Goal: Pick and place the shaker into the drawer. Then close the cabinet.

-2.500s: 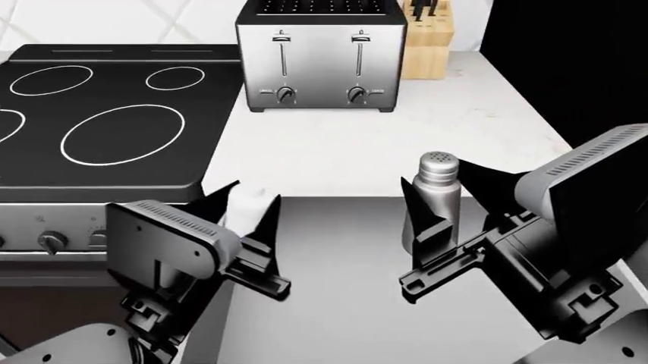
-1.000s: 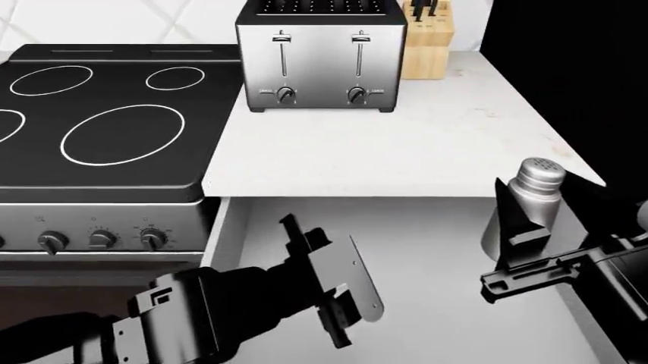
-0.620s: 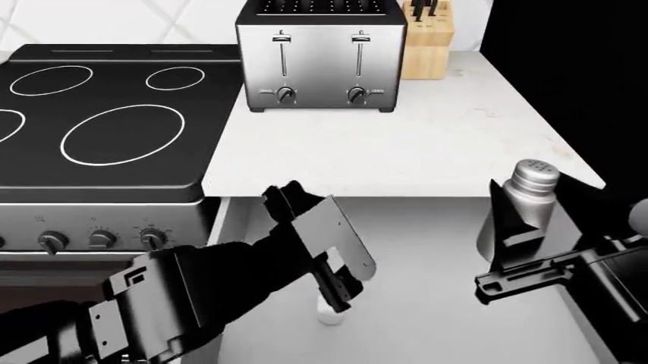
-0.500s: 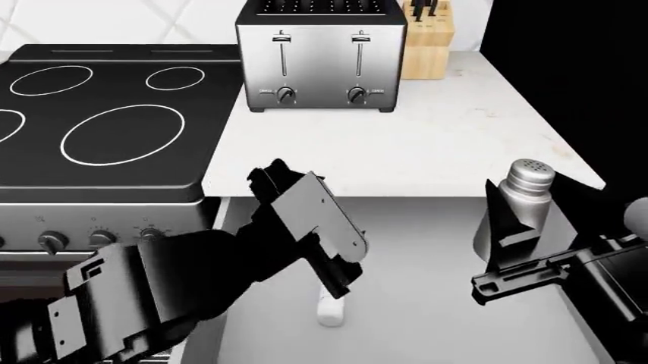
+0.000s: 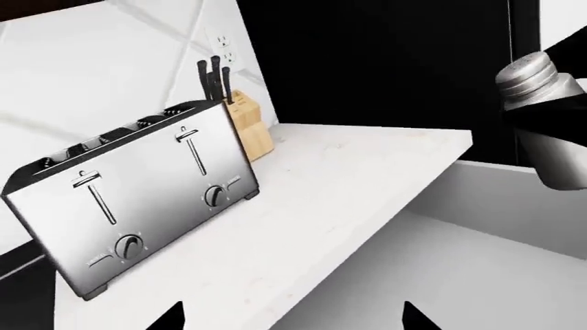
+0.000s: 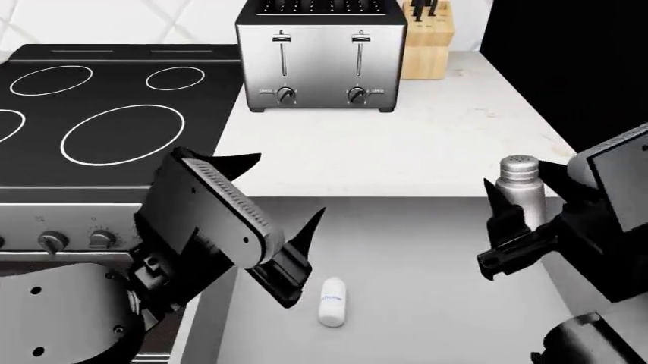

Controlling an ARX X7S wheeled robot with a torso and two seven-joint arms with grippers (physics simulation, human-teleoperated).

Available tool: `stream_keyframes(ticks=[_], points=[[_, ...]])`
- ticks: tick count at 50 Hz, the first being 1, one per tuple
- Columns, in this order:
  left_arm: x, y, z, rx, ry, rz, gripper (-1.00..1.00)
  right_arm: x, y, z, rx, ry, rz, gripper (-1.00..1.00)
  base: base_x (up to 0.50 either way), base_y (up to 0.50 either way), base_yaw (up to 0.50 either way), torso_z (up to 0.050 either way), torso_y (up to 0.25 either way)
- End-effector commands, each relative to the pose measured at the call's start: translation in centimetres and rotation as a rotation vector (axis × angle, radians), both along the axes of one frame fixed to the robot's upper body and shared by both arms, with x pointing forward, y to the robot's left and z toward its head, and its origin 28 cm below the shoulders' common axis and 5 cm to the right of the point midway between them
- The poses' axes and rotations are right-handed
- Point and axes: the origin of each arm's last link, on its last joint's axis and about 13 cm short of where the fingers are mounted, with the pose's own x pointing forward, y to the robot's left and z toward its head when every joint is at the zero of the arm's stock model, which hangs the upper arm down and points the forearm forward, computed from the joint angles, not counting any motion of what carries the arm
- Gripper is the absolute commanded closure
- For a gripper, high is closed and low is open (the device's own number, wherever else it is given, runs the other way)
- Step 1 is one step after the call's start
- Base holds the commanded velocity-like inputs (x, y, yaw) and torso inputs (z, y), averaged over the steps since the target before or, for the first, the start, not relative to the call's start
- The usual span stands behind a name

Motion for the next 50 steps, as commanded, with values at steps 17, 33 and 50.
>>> stream_keyframes(ticks=[17, 33, 50], points=[[-1.7, 1.7, 0.0, -0.050, 0.012, 0.051, -1.00, 5.6, 0.3, -1.1, -0.205, 0.457, 0.176, 1.00, 0.00, 0.00, 0.00, 0.000, 0.000], [-2.0, 2.2, -0.9, -0.056, 0.040, 0.067, -1.00, 7.9, 0.0, -2.9, -0.299, 0.607, 0.172, 1.00, 0.00, 0.00, 0.00, 0.000, 0.000], [-2.8, 3.2, -0.8, -0.067, 0.047, 0.104, -1.00, 10.4, 1.0, -9.7, -0.265, 0.713, 0.180, 1.00, 0.00, 0.00, 0.00, 0.000, 0.000]])
